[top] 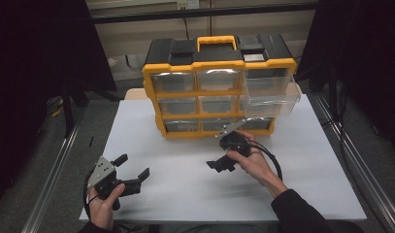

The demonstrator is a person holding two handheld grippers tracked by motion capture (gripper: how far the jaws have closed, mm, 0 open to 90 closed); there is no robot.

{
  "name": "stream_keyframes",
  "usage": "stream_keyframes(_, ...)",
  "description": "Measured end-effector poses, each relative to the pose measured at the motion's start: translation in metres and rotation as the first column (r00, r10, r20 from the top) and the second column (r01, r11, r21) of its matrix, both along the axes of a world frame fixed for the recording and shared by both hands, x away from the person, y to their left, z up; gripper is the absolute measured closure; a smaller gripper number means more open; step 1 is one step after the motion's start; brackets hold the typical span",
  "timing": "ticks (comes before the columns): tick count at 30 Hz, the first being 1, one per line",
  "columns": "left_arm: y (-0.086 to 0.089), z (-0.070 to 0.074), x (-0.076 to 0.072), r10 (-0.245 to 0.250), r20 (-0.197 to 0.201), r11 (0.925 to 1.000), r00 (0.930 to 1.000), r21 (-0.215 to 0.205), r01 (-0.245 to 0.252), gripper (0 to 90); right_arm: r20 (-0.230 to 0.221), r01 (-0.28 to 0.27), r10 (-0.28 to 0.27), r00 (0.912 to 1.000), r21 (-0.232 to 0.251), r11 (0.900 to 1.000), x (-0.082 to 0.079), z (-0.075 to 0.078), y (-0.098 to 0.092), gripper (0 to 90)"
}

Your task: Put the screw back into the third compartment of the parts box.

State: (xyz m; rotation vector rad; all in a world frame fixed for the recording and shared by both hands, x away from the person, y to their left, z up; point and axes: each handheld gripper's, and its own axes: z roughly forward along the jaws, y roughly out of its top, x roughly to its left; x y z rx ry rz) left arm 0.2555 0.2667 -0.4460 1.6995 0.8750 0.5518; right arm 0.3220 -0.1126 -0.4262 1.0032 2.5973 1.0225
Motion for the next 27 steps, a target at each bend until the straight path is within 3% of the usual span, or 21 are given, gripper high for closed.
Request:
stream_keyframes(4, 0.0, 0.0, 0.0, 0.002, 0.0, 1.0, 1.0, -0.001, -0.002, 3.5, 0.012, 0.02, -0.02, 0.9997, 0.022, 1.0, -0.006, -0.001, -0.011, 5.3)
stream_keyframes(8, 0.0, 0.0, 0.0, 0.002, 0.0, 1.0, 1.0, 0.0, -0.002, 3.5, 0.058, 0.062, -0.065, 0.9962, 0.052, 0.997, -0.011, -0.003, -0.021, 5.2)
stream_keyframes(10, 0.0, 0.0, 0.0, 0.001, 0.0, 1.0, 1.0, 0.001, -0.001, 3.5, 0.041, 0.061, -0.064, 0.9971, 0.066, 0.996, -0.014, -0.003, -0.025, 4.7)
stream_keyframes(11, 0.0, 0.0, 0.0, 0.001, 0.0, 1.0, 1.0, 0.001, -0.001, 3.5, 0.069, 0.063, -0.068, 0.9953, 0.068, 0.996, -0.016, -0.003, -0.026, 4.7)
stream_keyframes(22, 0.0, 0.0, 0.0, 0.007, -0.002, 0.9999, 1.0, -0.008, -0.007, 3.5, 0.097, 0.092, -0.103, 0.9899, 0.112, 0.989, -0.029, 0.0, -0.048, 3.3)
stream_keyframes(27, 0.001, -0.001, 0.001, 0.002, 0.004, 1.0, 1.0, -0.004, -0.002, 3.5, 0.138, 0.105, -0.125, 0.9824, 0.146, 0.984, -0.038, 0.001, -0.06, 2.5)
